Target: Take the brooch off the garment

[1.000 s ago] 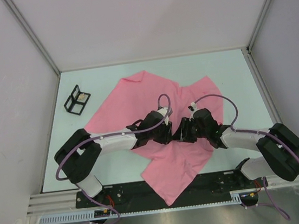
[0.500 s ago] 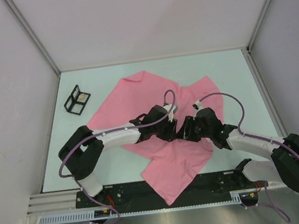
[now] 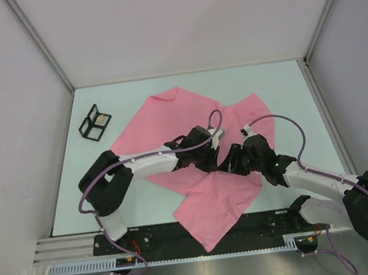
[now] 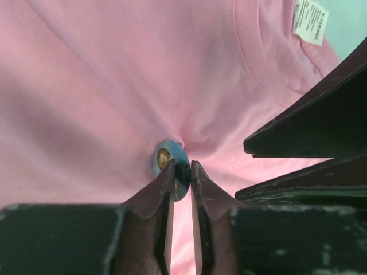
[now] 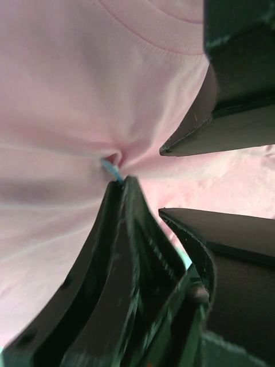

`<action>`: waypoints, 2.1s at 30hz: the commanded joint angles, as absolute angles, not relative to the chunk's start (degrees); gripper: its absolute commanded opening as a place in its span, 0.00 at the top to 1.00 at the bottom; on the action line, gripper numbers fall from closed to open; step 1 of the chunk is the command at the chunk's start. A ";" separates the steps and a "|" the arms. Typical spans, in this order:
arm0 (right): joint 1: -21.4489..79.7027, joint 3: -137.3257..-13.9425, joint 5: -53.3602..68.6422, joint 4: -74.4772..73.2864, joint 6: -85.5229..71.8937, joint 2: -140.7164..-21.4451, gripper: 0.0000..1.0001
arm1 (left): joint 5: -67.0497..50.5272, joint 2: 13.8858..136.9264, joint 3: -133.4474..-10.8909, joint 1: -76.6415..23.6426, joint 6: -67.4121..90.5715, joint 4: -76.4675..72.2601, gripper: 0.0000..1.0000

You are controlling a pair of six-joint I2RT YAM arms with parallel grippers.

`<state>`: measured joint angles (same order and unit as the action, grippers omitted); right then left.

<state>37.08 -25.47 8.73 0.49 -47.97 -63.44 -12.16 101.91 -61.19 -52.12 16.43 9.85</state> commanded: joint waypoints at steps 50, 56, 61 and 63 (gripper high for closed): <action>47.54 -35.68 -10.81 0.26 -49.22 -78.92 1.00 | -12.04 94.83 -54.05 -49.48 25.75 4.39 1.00; 48.25 -36.91 -12.13 0.26 -48.43 -80.95 1.00 | -10.90 94.13 -52.91 -50.01 27.16 3.52 1.00; 49.04 -37.35 -13.54 -2.37 -48.16 -80.86 1.00 | -10.20 94.31 -53.09 -50.10 27.42 4.13 1.00; 49.13 -37.44 -13.10 -1.41 -47.90 -81.30 1.00 | -10.28 94.57 -53.09 -50.10 27.68 3.87 1.00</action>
<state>48.69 -35.53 -10.22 -0.71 -48.95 -80.44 -10.70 96.73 -53.17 -49.76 26.13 5.23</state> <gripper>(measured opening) 0.009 0.019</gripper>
